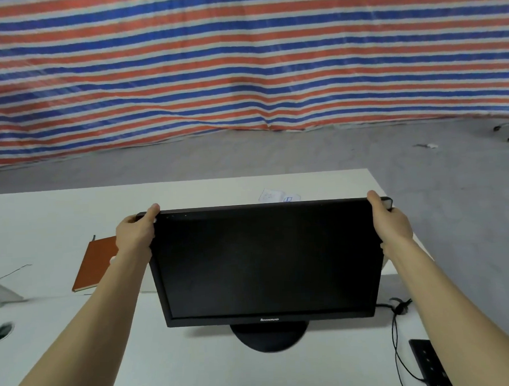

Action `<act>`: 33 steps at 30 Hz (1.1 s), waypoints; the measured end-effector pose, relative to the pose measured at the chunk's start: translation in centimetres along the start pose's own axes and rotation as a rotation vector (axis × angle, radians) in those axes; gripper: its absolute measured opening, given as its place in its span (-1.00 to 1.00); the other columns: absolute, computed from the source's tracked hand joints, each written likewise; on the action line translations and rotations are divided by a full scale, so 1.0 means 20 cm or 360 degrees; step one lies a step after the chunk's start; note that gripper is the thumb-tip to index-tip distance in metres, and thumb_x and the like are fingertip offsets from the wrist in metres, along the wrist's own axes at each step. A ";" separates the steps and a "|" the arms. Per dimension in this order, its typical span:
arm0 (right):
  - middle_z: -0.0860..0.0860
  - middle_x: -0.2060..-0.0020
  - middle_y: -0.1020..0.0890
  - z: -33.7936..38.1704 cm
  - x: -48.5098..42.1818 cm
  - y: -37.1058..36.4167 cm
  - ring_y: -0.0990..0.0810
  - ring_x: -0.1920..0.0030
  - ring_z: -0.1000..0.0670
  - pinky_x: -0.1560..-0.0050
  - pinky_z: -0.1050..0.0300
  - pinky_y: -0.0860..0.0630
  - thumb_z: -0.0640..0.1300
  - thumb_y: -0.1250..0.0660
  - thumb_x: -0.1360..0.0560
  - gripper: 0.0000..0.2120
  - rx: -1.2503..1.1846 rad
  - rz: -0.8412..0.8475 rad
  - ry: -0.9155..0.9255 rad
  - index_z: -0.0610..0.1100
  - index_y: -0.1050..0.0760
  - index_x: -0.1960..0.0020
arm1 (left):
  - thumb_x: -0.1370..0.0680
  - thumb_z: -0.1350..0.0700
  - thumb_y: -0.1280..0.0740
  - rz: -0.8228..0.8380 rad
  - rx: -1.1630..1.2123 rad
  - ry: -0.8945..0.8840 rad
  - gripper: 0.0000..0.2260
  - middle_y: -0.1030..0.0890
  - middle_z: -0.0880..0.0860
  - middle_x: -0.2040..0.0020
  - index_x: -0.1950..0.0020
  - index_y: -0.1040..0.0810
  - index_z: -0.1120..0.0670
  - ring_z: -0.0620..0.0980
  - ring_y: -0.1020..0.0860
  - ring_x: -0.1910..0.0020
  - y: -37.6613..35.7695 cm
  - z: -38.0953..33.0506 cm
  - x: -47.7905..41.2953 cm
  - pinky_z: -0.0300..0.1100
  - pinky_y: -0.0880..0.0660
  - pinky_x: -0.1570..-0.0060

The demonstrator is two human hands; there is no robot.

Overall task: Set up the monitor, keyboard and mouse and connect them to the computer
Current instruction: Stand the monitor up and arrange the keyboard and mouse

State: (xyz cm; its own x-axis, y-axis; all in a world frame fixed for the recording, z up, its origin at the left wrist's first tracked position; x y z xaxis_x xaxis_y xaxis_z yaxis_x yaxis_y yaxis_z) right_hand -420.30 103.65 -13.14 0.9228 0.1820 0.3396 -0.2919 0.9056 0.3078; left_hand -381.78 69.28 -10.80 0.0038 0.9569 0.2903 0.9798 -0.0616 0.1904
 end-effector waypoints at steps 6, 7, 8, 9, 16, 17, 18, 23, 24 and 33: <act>-0.06 -0.18 -0.56 0.00 0.09 0.03 -0.56 -0.15 -0.16 -0.12 -0.09 -0.56 0.55 -0.12 -0.36 -0.13 0.0095 0.0038 0.0117 -0.06 -0.37 -0.41 | -0.52 -0.14 -0.34 -0.0033 0.0054 -0.0101 -0.48 -0.57 0.13 -0.21 -0.42 -0.31 -0.03 0.19 -0.56 -0.20 -0.02 0.05 0.20 0.07 -0.51 -0.16; -0.06 -0.19 -0.56 -0.02 0.13 0.03 -0.57 -0.12 -0.14 -0.09 -0.09 -0.57 0.48 -0.18 -0.41 -0.22 0.0075 0.0051 0.0163 -0.04 -0.34 -0.42 | -0.55 -0.07 -0.35 -0.0032 0.0071 -0.0115 -0.47 -0.55 0.13 -0.24 -0.47 -0.26 -0.05 0.18 -0.56 -0.20 -0.03 0.09 0.26 0.11 -0.50 -0.24; -0.05 -0.21 -0.56 -0.05 0.19 0.05 -0.56 -0.12 -0.12 -0.09 -0.06 -0.56 0.37 -0.24 -0.46 -0.30 0.0080 0.0066 0.0220 0.00 -0.30 -0.45 | -0.57 -0.01 -0.36 -0.0004 0.0057 -0.0138 -0.47 -0.55 0.12 -0.24 -0.49 -0.25 -0.04 0.16 -0.56 -0.19 -0.03 0.13 0.35 0.11 -0.49 -0.26; -0.03 -0.23 -0.54 -0.10 0.25 0.05 -0.55 -0.15 -0.11 -0.12 -0.03 -0.53 0.27 -0.28 -0.51 -0.36 0.0129 0.0088 0.0289 0.02 -0.25 -0.49 | -0.58 0.04 -0.36 0.0041 0.0014 -0.0167 -0.49 -0.56 0.10 -0.21 -0.49 -0.26 -0.02 0.11 -0.56 -0.15 -0.06 0.18 0.43 0.07 -0.49 -0.25; 0.09 -0.14 -0.58 -0.80 0.83 0.24 -0.57 -0.14 0.07 -0.02 0.16 -0.46 -0.06 -0.34 -0.58 -0.61 0.0365 0.0355 0.0413 0.13 -0.42 -0.38 | -0.58 0.13 -0.35 0.0601 -0.0398 -0.0168 -0.49 -0.54 0.00 -0.17 -0.50 -0.27 0.03 -0.04 -0.51 -0.05 -0.30 0.80 1.17 -0.14 -0.40 -0.10; 0.11 -0.13 -0.58 -0.92 0.89 0.28 -0.57 -0.14 0.09 -0.02 0.18 -0.48 -0.08 -0.36 -0.57 -0.62 0.0359 0.0363 0.0372 0.17 -0.43 -0.35 | -0.59 0.14 -0.35 0.0694 -0.0470 -0.0153 -0.49 -0.54 0.00 -0.17 -0.50 -0.27 0.04 -0.06 -0.51 -0.02 -0.34 0.90 1.26 -0.15 -0.41 -0.08; 0.12 -0.12 -0.58 -1.08 0.95 0.38 -0.58 -0.13 0.11 -0.01 0.19 -0.50 -0.08 -0.37 -0.56 -0.62 0.0397 0.0342 0.0286 0.20 -0.45 -0.33 | -0.58 0.13 -0.34 0.0809 -0.0580 -0.0116 -0.50 -0.54 0.00 -0.19 -0.49 -0.27 0.04 -0.06 -0.52 -0.01 -0.38 1.04 1.39 -0.14 -0.43 -0.07; 0.01 -0.19 -0.60 -1.52 1.05 0.74 -0.59 -0.12 0.08 -0.18 0.12 -0.50 -0.11 -0.39 -0.55 -0.59 0.0568 0.0233 0.0013 0.09 -0.46 -0.37 | -0.58 0.04 -0.32 0.1341 -0.1046 0.0115 -0.51 -0.45 0.11 -0.38 -0.49 -0.29 0.02 0.04 -0.52 -0.20 -0.50 1.51 1.82 -0.20 -0.45 -0.04; 0.00 -0.21 -0.58 -1.59 1.06 0.85 -0.57 -0.15 0.06 -0.18 0.13 -0.49 -0.09 -0.39 -0.55 -0.57 0.0612 0.0193 -0.0046 0.04 -0.43 -0.40 | -0.58 0.02 -0.32 0.1452 -0.1139 0.0155 -0.51 -0.44 0.11 -0.39 -0.49 -0.29 0.03 0.05 -0.52 -0.24 -0.53 1.60 1.91 -0.22 -0.44 -0.04; -0.20 -0.40 -0.38 -2.02 0.72 1.48 -0.40 -0.36 -0.28 -0.37 -0.15 -0.38 0.20 -0.31 -0.52 -0.31 0.1135 0.0153 -0.0563 -0.12 -0.24 -0.52 | -0.59 -0.03 -0.29 0.1801 -0.1598 0.0364 -0.56 -0.52 0.06 -0.34 -0.45 -0.40 0.07 0.05 -0.51 -0.28 -0.82 1.96 2.43 -0.13 -0.46 -0.26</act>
State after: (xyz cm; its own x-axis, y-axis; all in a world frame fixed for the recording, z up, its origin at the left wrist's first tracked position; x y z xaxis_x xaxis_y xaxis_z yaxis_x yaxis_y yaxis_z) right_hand -405.56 148.58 -35.09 0.7857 0.0063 0.6185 -0.5670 0.4070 0.7161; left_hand -389.88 128.01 -36.59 0.5106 0.2198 0.8312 -0.0522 -0.9571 0.2851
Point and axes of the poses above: each hand's wrist, its own x-axis away from the middle knuckle, its own y-axis out of the back of the hand, z = x × y, the point moved 4 cm from there along -x, towards the middle knuckle
